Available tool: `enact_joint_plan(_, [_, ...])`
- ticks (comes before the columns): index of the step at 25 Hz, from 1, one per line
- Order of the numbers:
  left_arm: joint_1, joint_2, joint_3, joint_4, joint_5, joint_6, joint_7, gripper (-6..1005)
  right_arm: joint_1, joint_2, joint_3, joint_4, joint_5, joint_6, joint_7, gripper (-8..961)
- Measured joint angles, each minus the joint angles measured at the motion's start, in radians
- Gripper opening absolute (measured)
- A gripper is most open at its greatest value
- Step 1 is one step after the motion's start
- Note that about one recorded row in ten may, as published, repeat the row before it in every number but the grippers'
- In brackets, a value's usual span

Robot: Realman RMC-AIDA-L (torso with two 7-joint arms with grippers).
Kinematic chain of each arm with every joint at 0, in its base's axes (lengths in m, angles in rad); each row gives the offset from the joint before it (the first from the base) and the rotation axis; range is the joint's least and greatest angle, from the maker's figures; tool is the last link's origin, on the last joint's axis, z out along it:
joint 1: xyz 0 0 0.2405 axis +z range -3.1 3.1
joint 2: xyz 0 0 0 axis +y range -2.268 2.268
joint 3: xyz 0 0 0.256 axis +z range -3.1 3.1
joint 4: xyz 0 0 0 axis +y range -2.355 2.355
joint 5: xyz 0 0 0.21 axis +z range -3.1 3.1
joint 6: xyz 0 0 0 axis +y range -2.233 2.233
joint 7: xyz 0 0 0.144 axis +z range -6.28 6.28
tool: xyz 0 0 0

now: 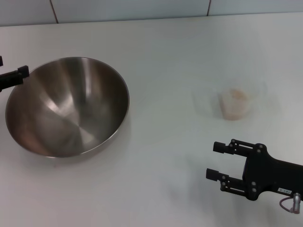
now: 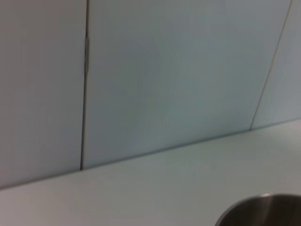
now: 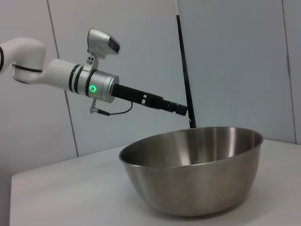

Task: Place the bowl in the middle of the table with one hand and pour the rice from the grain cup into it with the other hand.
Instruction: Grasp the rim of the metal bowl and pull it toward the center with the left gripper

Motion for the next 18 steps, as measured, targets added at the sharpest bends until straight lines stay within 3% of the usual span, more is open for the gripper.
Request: enact_joint_plan(18, [-0.085,-0.003,0.006,0.063,0.351,0.08,-0.224,860,0.002,0.0,0.0,0.0,0.0,0.003,0.0,653])
